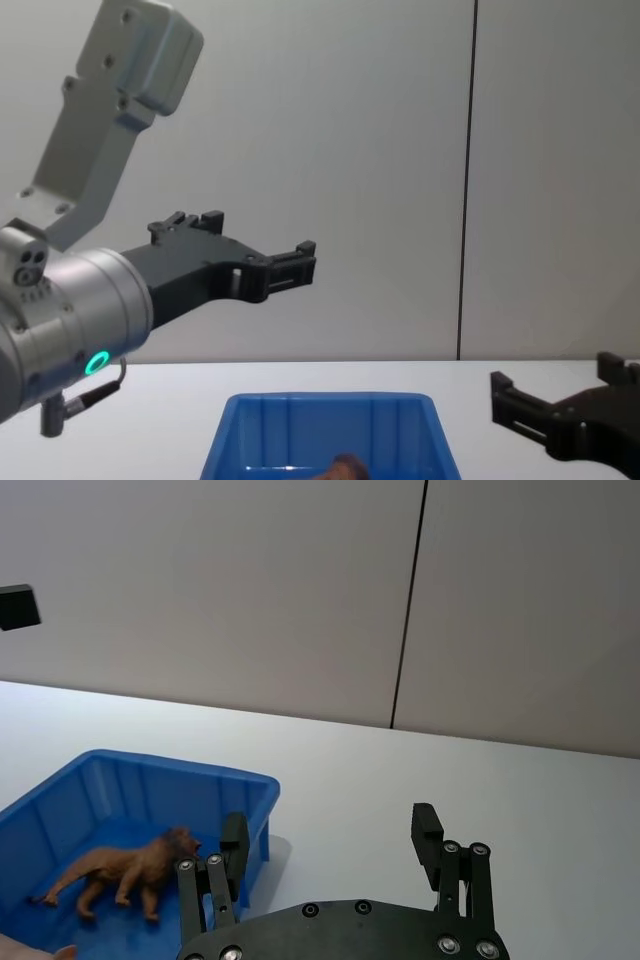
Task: Pick up the two dolls from the table and place them into the box.
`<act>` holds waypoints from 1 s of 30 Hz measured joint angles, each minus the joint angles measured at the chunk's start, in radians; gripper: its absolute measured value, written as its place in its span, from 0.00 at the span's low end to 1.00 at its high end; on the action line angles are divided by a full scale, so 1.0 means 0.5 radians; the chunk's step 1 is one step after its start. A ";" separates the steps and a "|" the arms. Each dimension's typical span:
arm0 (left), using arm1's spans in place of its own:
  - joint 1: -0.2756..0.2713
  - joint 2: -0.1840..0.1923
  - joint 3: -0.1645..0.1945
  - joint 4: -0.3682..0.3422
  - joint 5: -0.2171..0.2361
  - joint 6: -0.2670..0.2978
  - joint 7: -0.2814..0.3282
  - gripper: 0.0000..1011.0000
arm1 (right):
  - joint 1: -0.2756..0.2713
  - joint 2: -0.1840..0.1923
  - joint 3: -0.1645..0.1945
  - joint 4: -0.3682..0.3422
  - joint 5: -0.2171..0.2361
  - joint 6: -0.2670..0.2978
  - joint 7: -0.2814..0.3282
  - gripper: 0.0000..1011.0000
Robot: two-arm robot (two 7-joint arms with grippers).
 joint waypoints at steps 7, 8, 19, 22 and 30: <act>0.054 0.050 -0.025 -0.051 -0.062 0.053 0.042 0.99 | -0.026 0.013 0.007 -0.024 0.005 0.002 -0.036 0.99; 0.054 0.050 -0.025 -0.051 -0.062 0.053 0.042 0.99 | -0.030 0.015 0.008 -0.029 0.006 0.002 -0.042 0.99; 0.151 0.146 -0.075 -0.117 -0.192 0.145 0.103 0.99 | -0.050 0.026 0.013 -0.050 0.009 0.005 -0.072 0.99; 0.179 0.172 -0.089 -0.123 -0.228 0.166 0.113 0.99 | -0.054 0.029 0.014 -0.054 0.010 0.005 -0.078 0.99; 0.244 0.233 -0.124 -0.105 -0.331 0.214 0.119 0.99 | -0.059 0.031 0.016 -0.058 0.012 0.005 -0.085 0.99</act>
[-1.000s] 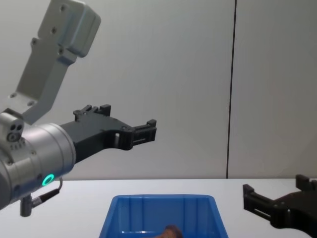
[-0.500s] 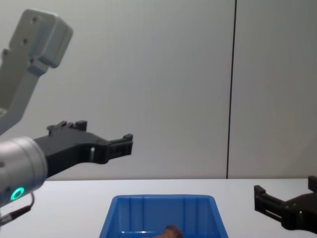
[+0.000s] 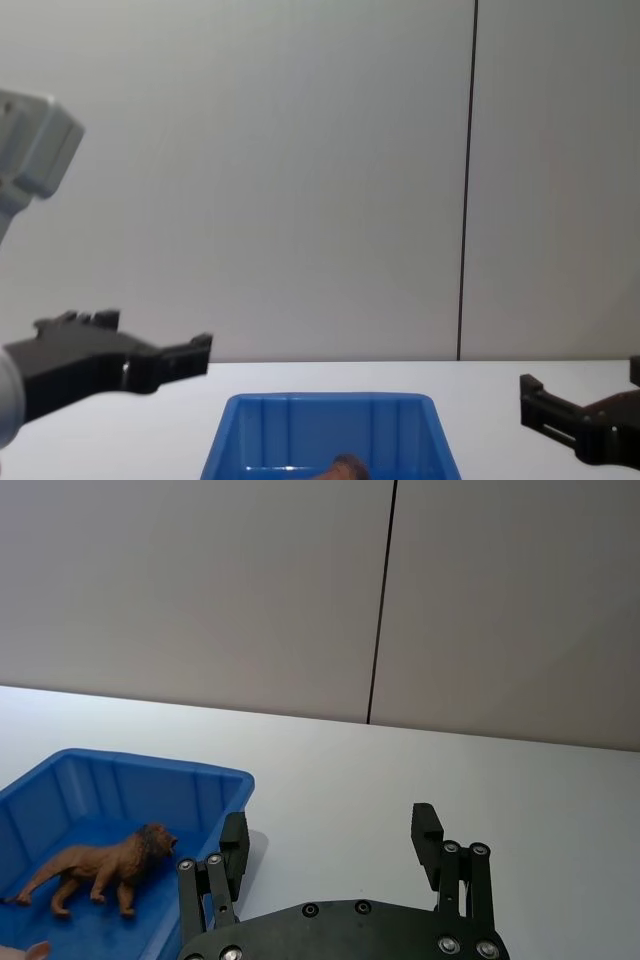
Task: Pick up the two dolls from the table and place them into the box.
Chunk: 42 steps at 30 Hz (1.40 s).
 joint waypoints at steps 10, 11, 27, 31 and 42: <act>0.043 0.038 -0.027 0.072 -0.070 0.030 -0.013 0.99 | -0.003 0.002 0.001 -0.003 0.000 0.000 -0.004 0.99; 0.048 0.041 -0.031 0.087 -0.079 0.034 -0.016 0.99 | -0.003 0.002 0.001 -0.004 0.000 0.000 -0.004 0.99; 0.046 0.030 -0.052 0.246 -0.123 0.045 -0.079 0.99 | -0.006 0.003 0.001 -0.006 0.000 0.000 -0.008 0.99; 0.034 0.016 -0.053 0.294 -0.131 0.036 -0.108 0.99 | -0.006 0.003 0.001 -0.006 0.000 0.000 -0.008 0.99; 0.004 -0.018 -0.055 0.395 -0.147 0.027 -0.176 0.99 | -0.006 0.003 0.001 -0.006 0.000 0.000 -0.008 0.99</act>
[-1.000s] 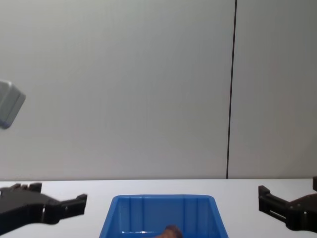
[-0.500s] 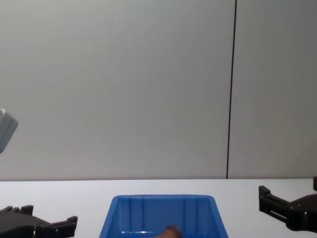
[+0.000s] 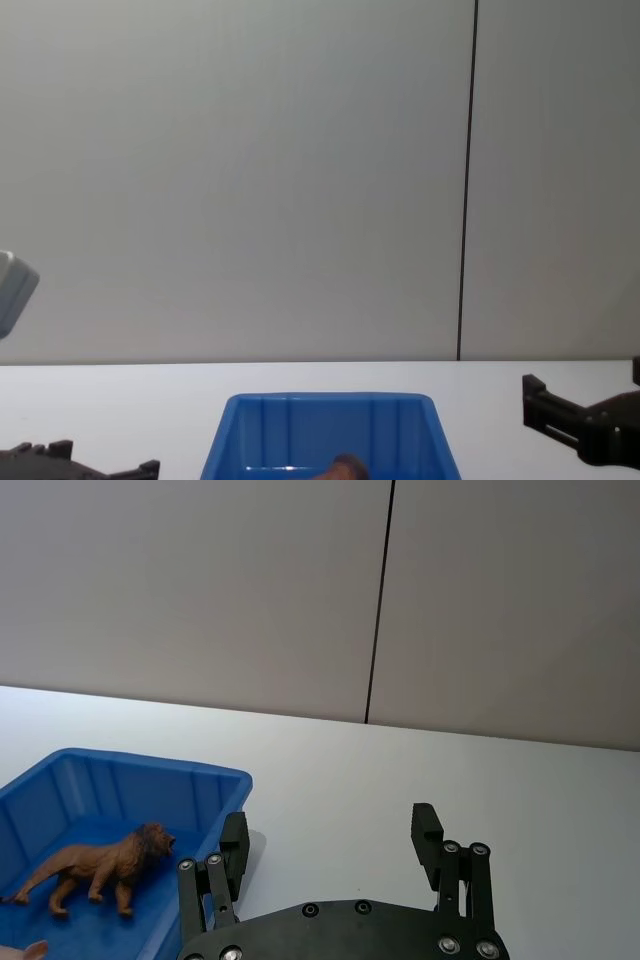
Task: Pick up the two dolls from the table and place them into the box.
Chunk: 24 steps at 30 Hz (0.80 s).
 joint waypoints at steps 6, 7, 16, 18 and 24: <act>-0.010 -0.014 -0.002 0.037 -0.006 0.017 -0.031 0.99 | 0.000 0.000 0.000 0.000 0.000 0.000 0.000 0.99; -0.011 -0.015 -0.002 0.041 -0.007 0.020 -0.036 0.99 | 0.000 0.000 0.000 0.000 0.000 0.000 0.000 0.99; -0.021 -0.029 -0.003 0.078 -0.011 0.056 -0.068 0.97 | 0.000 0.000 0.000 0.000 0.000 0.000 0.000 0.99; -0.022 -0.031 -0.003 0.083 -0.011 0.061 -0.075 0.92 | 0.000 0.000 0.000 0.000 0.000 0.000 0.000 0.99; -0.030 -0.041 -0.003 0.100 -0.001 0.067 -0.098 0.77 | 0.000 0.000 0.000 0.000 0.000 0.000 0.000 0.99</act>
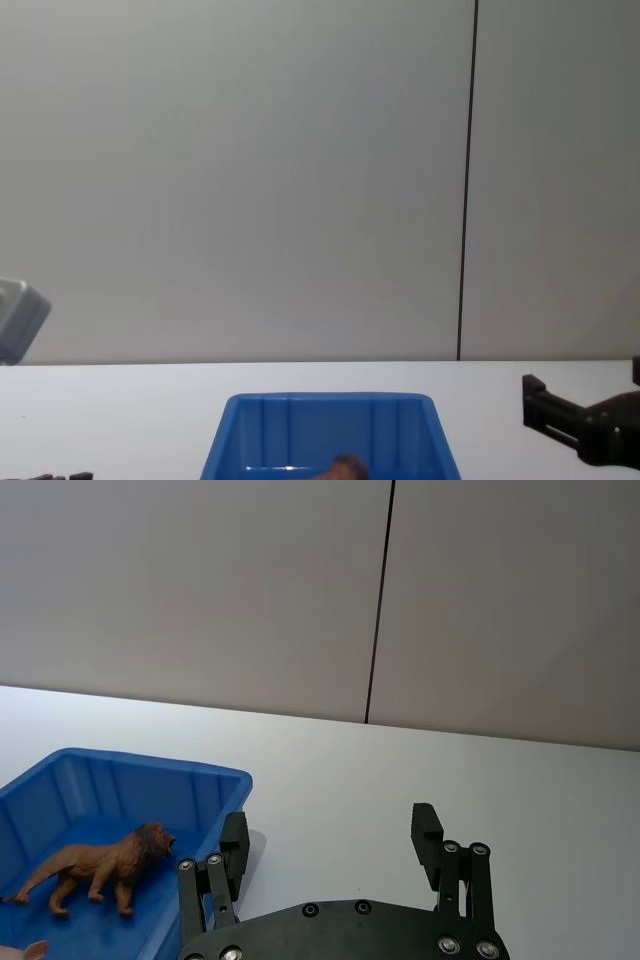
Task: Pick up the two dolls from the table and place them into the box.
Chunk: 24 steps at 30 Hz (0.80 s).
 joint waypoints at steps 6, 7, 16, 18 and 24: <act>-0.004 -0.006 0.000 0.009 0.015 -0.001 -0.010 0.58 | 0.000 0.000 0.000 0.000 0.000 0.000 0.000 0.99; -0.005 -0.007 0.000 0.011 0.019 -0.001 -0.013 0.54 | 0.000 0.000 0.000 0.000 0.000 0.000 0.000 0.99; -0.012 -0.016 0.000 0.024 0.038 0.000 -0.028 0.31 | 0.000 0.000 0.000 0.000 0.000 0.000 0.000 0.99; -0.014 -0.018 -0.001 0.026 0.040 0.001 -0.032 0.29 | 0.000 0.000 0.000 0.000 0.000 0.000 0.000 0.99; -0.022 -0.024 -0.005 0.029 0.052 -0.002 -0.051 0.25 | 0.000 0.000 0.000 0.000 0.000 0.000 0.000 0.99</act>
